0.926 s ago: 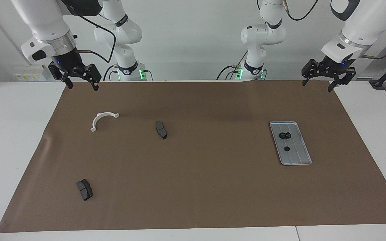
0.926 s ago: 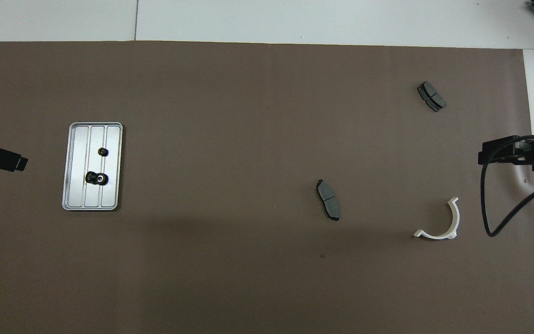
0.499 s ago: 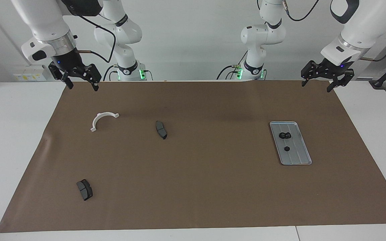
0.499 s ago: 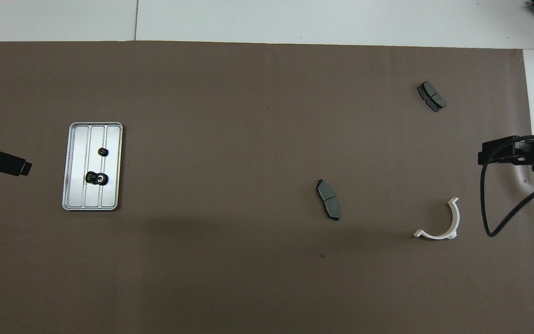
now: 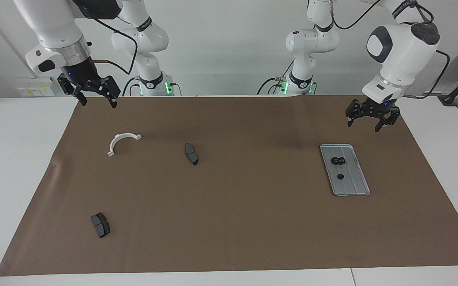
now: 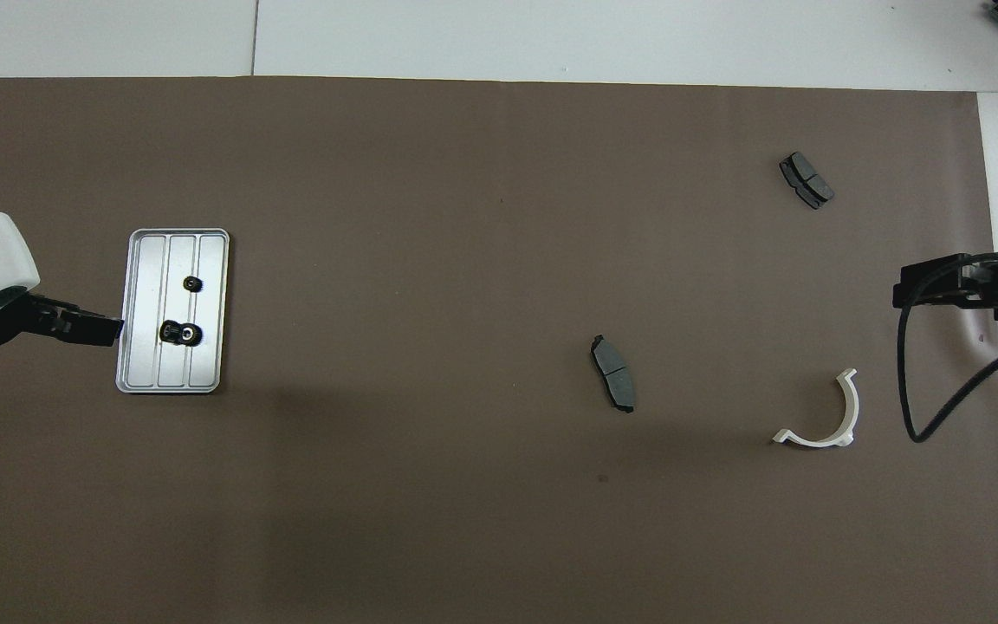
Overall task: Place bearing gear from tray to pile
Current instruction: 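Reach the left gripper into the metal tray over a black bearing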
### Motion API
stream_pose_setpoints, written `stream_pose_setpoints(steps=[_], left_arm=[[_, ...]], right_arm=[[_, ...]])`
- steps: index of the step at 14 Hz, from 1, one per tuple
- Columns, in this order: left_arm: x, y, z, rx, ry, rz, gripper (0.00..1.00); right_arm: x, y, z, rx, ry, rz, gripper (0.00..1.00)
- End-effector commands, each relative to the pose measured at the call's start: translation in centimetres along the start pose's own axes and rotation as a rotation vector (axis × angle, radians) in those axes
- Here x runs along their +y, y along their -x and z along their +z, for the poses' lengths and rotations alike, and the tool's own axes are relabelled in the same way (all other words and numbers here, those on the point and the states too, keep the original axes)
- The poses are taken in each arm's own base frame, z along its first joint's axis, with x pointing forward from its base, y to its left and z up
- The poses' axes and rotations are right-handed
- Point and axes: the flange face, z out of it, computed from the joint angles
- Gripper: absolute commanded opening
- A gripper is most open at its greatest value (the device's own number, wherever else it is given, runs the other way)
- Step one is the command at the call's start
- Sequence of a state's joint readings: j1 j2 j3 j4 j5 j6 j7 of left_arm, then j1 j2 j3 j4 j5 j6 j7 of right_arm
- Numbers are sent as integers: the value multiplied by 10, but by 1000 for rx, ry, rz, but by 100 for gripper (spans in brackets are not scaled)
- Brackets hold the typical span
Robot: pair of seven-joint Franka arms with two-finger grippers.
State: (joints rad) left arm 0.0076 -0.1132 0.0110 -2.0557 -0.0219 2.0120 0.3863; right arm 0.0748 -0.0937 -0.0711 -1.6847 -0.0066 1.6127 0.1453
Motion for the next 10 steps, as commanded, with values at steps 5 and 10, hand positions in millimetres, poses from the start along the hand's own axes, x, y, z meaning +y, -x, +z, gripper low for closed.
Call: stream_pose_setpoints(steps=[5, 10], left_arm=[[-12, 4, 80, 26, -30, 98, 100], [-25, 5, 104, 8, -27, 428, 84]], right_arm=[[-2, 5, 1, 4, -6, 9, 100], [-2, 5, 1, 2, -6, 7, 100]])
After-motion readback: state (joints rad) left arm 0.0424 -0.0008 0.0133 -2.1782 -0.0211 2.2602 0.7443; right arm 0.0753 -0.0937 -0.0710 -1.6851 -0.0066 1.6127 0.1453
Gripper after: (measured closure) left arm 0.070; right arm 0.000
